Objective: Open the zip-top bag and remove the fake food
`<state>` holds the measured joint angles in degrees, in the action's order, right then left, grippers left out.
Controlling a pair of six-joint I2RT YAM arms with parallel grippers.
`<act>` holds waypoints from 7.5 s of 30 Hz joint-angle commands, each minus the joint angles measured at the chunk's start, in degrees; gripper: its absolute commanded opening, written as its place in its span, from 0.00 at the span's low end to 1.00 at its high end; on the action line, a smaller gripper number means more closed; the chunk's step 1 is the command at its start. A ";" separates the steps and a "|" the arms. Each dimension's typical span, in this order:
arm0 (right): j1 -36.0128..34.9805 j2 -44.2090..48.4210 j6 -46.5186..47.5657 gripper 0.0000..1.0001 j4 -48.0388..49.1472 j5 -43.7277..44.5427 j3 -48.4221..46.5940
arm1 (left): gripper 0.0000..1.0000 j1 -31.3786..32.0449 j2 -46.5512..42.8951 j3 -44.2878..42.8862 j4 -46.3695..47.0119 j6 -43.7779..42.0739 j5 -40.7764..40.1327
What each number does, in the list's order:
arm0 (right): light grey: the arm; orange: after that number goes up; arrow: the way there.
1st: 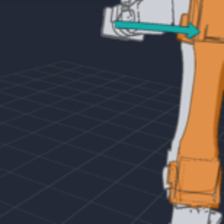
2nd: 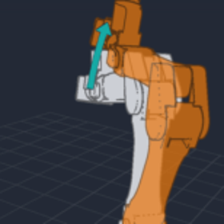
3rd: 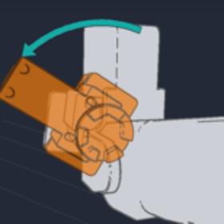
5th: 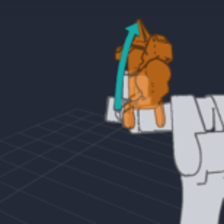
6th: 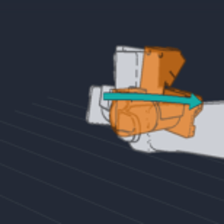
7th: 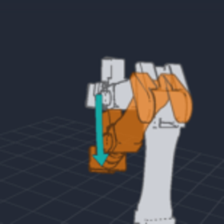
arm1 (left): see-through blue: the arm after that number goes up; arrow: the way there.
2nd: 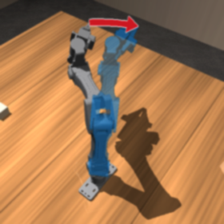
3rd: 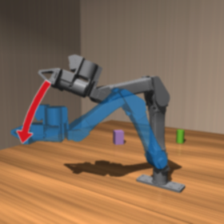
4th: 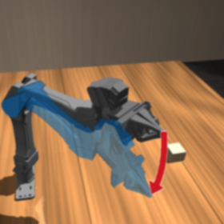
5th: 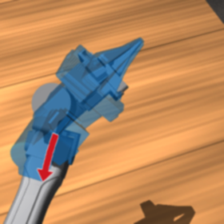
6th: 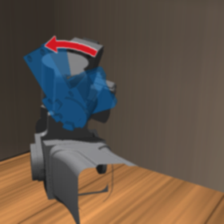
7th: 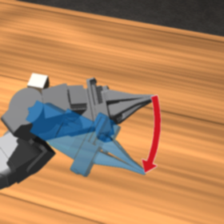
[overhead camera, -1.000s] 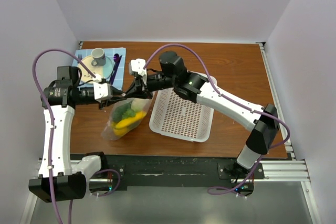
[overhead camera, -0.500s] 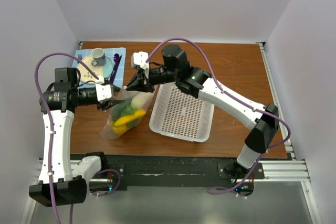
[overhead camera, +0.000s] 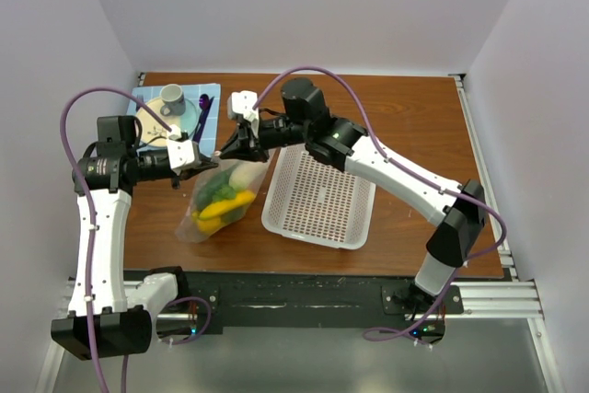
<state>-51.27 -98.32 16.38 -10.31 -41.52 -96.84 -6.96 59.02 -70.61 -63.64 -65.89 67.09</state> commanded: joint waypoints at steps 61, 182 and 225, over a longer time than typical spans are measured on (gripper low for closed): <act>1.87 0.32 9.81 0.00 -14.39 10.74 -3.28 | 0.00 1.07 4.35 -14.20 5.98 4.54 -3.01; 2.84 6.83 -37.12 0.00 32.19 21.13 26.97 | 0.00 -0.16 -2.33 -1.90 0.97 -3.11 -5.30; -14.29 0.15 -18.32 0.58 20.86 29.02 33.03 | 0.86 -17.73 12.06 5.57 23.76 18.01 -22.18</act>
<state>-63.40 -98.91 -3.57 11.49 -17.12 -64.27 -19.62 65.49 -67.07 -46.04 -48.29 47.59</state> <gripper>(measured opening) 0.579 0.893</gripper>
